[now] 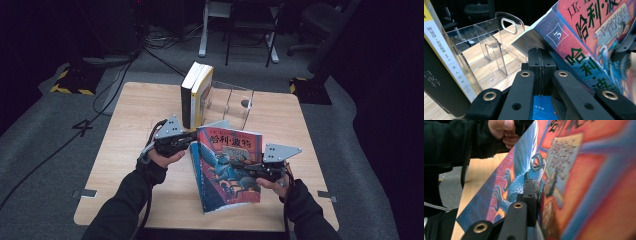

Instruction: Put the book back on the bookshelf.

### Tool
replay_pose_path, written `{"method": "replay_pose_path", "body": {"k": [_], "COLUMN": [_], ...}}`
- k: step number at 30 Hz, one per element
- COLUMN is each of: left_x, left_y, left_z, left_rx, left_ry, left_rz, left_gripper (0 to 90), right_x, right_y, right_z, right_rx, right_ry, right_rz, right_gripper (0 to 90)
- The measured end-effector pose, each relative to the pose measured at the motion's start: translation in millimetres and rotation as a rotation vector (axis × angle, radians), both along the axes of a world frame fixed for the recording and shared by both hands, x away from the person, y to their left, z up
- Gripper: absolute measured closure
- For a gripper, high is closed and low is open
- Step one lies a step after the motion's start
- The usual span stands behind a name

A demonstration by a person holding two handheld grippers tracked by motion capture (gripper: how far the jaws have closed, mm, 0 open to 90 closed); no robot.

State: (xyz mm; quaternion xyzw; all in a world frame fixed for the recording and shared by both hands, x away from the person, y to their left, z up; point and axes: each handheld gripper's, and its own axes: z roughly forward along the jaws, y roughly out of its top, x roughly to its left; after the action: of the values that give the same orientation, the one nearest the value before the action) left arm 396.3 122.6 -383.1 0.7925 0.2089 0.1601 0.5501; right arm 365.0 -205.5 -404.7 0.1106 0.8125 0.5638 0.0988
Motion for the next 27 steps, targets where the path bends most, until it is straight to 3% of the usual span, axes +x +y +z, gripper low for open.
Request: {"method": "replay_pose_path", "body": {"k": [8,15,22,27], "left_x": [-1.5,-3.8,-16.0,-25.3], "left_y": [-1.3,-0.6,-1.0,1.3], "left_z": [18.8,38.2,38.7,35.6], "left_rx": [0.014,0.011,0.005,-0.001], "left_ry": [-0.038,-0.084,-0.112,-0.115], "left_rz": [0.024,0.02,0.025,0.037], "left_gripper": [89.7,89.8,88.6,80.6], "right_x": [-3.2,-6.4,-20.4,-31.1], "right_y": [7.1,16.6,12.7,5.9], "right_z": [4.1,10.7,9.2,6.9], "right_rx": [-0.005,0.005,0.007,0.003], "right_ry": [-0.046,-0.127,-0.175,-0.201], "right_rz": [-0.047,-0.096,-0.075,-0.08], "right_gripper": [85.3,86.3,86.7,87.0]}}
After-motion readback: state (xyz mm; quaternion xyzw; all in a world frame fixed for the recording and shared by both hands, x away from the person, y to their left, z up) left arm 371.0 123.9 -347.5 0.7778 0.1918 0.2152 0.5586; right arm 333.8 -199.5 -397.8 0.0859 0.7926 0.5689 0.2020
